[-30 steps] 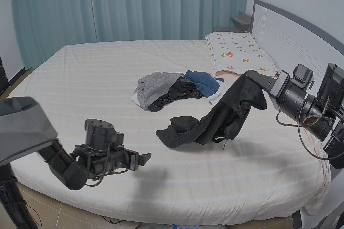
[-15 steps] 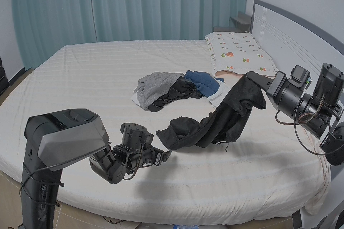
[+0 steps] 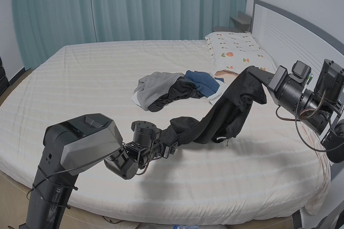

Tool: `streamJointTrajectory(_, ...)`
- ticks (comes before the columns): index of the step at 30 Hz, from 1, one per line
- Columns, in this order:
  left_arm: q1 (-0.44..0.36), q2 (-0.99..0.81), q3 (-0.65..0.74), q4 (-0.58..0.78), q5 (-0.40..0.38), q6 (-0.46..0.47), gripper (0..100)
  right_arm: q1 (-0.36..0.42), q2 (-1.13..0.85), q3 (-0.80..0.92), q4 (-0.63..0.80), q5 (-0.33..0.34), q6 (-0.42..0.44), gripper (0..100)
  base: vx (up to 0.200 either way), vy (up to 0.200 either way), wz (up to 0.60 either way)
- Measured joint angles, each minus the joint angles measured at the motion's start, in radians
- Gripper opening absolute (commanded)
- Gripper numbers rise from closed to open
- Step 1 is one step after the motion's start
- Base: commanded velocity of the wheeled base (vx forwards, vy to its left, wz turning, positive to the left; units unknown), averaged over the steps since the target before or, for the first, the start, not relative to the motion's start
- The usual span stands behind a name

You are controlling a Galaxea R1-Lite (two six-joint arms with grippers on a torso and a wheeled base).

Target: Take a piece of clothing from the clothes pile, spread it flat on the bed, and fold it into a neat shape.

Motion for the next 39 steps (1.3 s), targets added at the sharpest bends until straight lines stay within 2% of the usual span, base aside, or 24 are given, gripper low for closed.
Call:
streamJointTrajectory(8, -0.018, 0.068, -0.093, 0.003, 0.052, -0.011, 100, 0.0, -0.001, -0.005, -0.003, 0.001, 0.0, 0, 0.0, 0.0, 0.0)
streamJointTrajectory(13, -0.021, 0.086, -0.107, 0.005, 0.055, -0.016, 100, -0.001, 0.004, -0.006, -0.008, 0.001, 0.0, 0, 0.0, 0.0, 0.0)
streamJointTrajectory(14, -0.021, 0.087, -0.108, 0.005, 0.055, -0.016, 0, -0.001, 0.005, -0.006, -0.008, 0.001, 0.0, 0, 0.0, 0.0, 0.0)
streamJointTrajectory(18, -0.022, 0.093, -0.112, 0.004, 0.053, -0.024, 0, -0.001, 0.004, -0.005, -0.009, 0.002, 0.001, 0, 0.0, 0.0, 0.0)
streamJointTrajectory(28, -0.033, 0.079, -0.096, -0.003, 0.06, -0.139, 0, -0.013, 0.01, 0.005, -0.008, 0.01, 0.005, 0, 0.0, 0.0, 0.0)
streamJointTrajectory(35, -0.029, -0.057, -0.022, 0.026, 0.064, -0.287, 0, -0.027, 0.052, 0.002, -0.009, 0.009, 0.003, 0, 0.0, 0.0, 0.0)
streamJointTrajectory(39, -0.023, -0.188, 0.01, 0.112, 0.067, -0.409, 0, -0.031, 0.109, -0.017, -0.01, 0.004, 0.001, 0, 0.0, 0.0, 0.0)
